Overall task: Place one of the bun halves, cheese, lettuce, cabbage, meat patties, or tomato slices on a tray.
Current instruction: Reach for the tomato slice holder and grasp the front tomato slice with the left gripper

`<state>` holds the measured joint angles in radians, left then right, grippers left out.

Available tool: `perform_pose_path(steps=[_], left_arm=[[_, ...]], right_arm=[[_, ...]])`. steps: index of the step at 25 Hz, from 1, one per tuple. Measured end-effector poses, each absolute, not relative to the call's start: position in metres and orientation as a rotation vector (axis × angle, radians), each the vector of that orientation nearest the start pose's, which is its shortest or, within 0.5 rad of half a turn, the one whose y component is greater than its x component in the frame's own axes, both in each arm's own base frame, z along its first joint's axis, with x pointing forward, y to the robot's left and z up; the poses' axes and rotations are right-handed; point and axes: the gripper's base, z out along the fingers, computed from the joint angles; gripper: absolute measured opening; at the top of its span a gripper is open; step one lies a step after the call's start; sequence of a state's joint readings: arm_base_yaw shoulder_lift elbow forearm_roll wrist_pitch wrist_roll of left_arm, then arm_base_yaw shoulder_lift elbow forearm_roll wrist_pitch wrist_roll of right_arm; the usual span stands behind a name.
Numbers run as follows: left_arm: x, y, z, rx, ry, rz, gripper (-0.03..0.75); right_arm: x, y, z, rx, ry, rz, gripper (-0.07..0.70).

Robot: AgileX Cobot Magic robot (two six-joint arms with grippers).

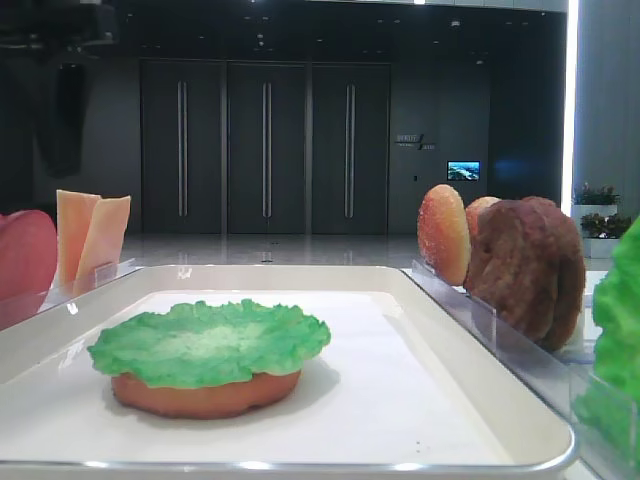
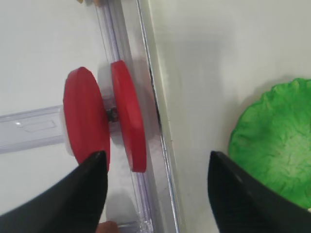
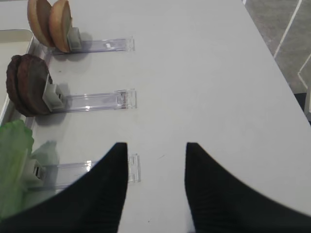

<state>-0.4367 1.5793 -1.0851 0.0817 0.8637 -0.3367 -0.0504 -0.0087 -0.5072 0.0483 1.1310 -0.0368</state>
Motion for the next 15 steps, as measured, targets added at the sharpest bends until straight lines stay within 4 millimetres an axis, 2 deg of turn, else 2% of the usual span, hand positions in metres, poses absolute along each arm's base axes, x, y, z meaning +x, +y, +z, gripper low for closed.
perform_pose_path(steps=[15], left_arm=[[0.2843,-0.1256,0.2366,0.208,2.809,-0.065,0.482]], right_arm=[[-0.0100,0.0045,0.2737,0.010,2.098,0.006,0.274]])
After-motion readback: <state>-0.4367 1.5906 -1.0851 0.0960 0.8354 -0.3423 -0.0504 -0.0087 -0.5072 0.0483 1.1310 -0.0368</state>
